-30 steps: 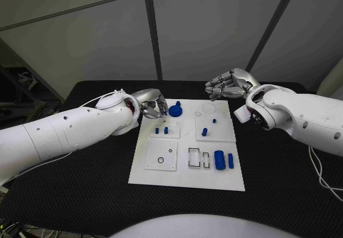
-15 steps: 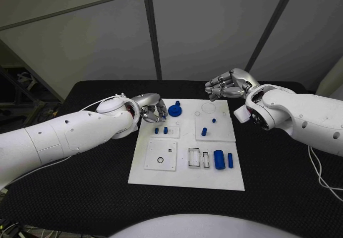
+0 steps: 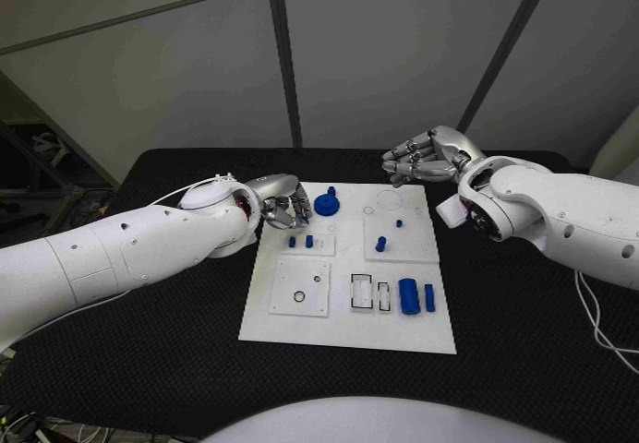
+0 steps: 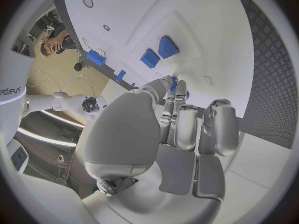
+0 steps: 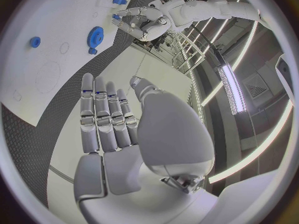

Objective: Assemble the parts on the task board

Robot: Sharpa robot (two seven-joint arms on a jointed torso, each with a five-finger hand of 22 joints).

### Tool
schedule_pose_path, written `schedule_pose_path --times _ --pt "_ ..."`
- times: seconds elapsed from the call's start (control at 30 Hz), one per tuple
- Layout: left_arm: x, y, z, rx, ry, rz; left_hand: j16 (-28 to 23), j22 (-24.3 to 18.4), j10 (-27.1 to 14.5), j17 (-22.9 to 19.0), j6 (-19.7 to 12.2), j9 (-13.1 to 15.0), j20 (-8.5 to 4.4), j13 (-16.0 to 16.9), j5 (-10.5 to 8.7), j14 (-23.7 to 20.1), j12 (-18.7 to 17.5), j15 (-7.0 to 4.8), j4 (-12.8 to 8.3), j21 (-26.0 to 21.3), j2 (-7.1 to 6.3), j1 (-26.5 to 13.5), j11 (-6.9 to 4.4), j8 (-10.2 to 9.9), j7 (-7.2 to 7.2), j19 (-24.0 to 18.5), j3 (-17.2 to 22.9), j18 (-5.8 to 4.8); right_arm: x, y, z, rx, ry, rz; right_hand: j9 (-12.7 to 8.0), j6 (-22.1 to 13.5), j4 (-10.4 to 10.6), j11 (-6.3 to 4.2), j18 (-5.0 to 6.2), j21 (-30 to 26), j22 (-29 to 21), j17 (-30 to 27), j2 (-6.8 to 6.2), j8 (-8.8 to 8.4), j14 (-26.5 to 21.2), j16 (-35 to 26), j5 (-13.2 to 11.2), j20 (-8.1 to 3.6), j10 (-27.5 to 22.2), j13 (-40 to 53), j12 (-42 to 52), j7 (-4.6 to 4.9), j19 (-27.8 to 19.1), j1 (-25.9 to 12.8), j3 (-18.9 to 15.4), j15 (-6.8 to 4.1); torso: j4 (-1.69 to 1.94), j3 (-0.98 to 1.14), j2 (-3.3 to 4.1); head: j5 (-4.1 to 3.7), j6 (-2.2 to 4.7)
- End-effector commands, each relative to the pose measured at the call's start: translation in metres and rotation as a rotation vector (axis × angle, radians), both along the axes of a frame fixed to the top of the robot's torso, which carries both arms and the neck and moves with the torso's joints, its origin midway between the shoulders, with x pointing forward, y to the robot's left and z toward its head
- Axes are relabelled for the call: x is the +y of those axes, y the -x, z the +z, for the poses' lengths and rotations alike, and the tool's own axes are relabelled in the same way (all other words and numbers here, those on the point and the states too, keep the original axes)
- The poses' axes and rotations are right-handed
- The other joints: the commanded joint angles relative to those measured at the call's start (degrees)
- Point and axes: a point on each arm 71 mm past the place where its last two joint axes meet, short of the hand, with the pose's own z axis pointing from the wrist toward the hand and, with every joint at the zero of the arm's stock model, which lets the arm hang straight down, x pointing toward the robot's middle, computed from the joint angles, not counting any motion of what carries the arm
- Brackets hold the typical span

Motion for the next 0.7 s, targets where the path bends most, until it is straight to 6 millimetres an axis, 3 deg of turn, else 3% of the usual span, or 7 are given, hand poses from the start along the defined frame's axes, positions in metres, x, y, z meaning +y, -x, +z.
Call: schedule_pose_path --times 0.03,0.7 --pt "-0.0007 0.0007 -0.0001 0.007 -0.013 -0.008 0.19 7.73 0.4 -0.08 0.45 0.04 -0.35 0.07 -0.24 1.12 -0.18 -0.31 -0.02 0.33 -0.05 -0.74 -0.12 -0.15 0.09 0.98 0.29 -0.95 0.0009 -0.0001 0.0013 -0.003 -0.005 0.009 0.01 -0.24 -0.21 -0.03 0.23 -0.2 -0.06 -0.07 0.5 0.08 -0.34 -0.14 0.31 0.16 -0.38 -0.09 0.22 0.02 0.39 0.25 -0.22 -0.16 0.03 0.0 0.0 0.06 -0.05" --pt "-0.0016 0.0001 -0.0022 0.011 -0.031 -0.012 0.14 7.78 0.5 -0.24 0.49 0.01 -0.38 0.12 -0.34 1.07 -0.28 -0.37 -0.15 0.36 -0.28 -0.97 -0.18 -0.22 0.04 0.99 0.25 -0.95 0.0006 -0.0002 0.0012 -0.003 -0.005 0.008 0.01 -0.24 -0.21 -0.03 0.23 -0.2 -0.06 -0.07 0.5 0.08 -0.34 -0.14 0.31 0.16 -0.38 -0.09 0.22 0.02 0.39 0.25 -0.22 -0.16 0.01 -0.01 -0.02 0.09 -0.29"
